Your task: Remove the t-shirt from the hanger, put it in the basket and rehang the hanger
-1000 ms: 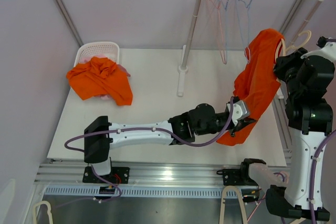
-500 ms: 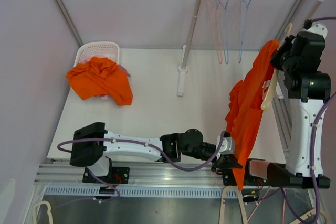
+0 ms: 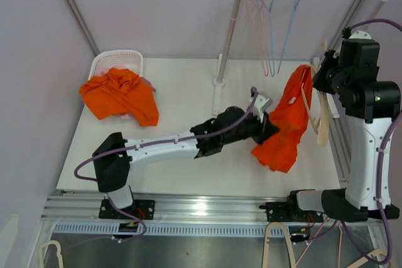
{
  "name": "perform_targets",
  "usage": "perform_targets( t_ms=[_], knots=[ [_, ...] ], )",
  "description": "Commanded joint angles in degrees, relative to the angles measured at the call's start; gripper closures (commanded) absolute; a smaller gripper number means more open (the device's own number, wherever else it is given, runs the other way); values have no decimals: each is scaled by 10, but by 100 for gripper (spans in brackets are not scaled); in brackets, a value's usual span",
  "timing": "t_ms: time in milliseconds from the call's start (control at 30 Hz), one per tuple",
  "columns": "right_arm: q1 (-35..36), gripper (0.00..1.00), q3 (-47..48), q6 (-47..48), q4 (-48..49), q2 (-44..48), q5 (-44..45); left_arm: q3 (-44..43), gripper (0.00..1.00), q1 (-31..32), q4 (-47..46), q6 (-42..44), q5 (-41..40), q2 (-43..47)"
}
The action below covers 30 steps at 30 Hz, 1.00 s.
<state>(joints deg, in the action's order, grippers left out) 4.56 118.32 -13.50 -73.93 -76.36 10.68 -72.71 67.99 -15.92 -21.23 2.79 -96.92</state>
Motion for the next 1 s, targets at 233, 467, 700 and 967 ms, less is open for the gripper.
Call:
perform_targets(
  t_ms=[233, 467, 700, 967],
  knots=[
    [30, 100, -71, -29, 58, 111, 82, -246, 99, -24, 173, -65, -67, -84],
    [30, 100, -175, 39, 311, 105, 127, -104, 99, -23, 145, -14, -63, 69],
    [19, 100, -38, 73, 362, -42, 88, -277, 99, -85, 300, 117, -87, 152],
    [17, 100, 150, 81, 355, -189, 98, -690, 99, -328, 438, 118, 110, -4]
  ],
)
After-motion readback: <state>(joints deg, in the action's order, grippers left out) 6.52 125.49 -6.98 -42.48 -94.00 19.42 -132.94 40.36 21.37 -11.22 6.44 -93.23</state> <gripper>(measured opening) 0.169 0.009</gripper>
